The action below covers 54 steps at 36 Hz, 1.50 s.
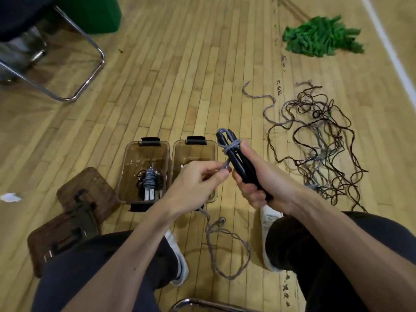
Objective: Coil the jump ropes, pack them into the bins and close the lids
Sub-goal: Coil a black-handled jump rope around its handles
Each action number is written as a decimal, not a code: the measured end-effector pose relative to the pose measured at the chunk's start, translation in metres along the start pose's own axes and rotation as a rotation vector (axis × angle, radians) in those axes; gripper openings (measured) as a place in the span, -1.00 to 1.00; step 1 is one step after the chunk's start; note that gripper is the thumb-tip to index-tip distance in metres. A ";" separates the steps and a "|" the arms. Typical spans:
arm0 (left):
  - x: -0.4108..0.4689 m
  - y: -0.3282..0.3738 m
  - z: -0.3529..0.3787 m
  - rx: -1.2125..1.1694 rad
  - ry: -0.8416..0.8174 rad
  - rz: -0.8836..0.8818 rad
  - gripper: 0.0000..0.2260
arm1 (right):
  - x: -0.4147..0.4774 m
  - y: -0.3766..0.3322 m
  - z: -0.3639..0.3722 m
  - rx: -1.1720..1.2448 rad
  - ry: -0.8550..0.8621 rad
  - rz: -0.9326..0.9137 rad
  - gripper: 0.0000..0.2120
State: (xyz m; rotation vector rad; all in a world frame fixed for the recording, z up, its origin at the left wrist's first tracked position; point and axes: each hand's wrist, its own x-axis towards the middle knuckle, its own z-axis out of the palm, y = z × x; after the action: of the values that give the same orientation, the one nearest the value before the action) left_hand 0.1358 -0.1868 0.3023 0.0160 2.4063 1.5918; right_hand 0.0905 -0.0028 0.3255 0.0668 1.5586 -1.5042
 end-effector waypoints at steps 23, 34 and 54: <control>0.000 -0.006 -0.005 0.644 -0.077 0.389 -0.86 | 0.010 0.021 -0.016 -0.421 -0.106 0.470 -0.35; 0.002 -0.007 0.000 0.712 -0.125 0.290 -0.58 | 0.002 0.034 -0.008 -0.583 -0.207 0.543 -0.35; 0.007 0.005 -0.009 -0.041 -0.615 -0.115 -0.82 | -0.016 0.047 -0.006 -0.378 -0.566 0.374 -0.27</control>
State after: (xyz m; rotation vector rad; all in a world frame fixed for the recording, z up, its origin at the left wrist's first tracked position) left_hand 0.1259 -0.1917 0.3088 0.3065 1.8629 1.3353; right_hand 0.1247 0.0225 0.2986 -0.2529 1.2511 -0.8220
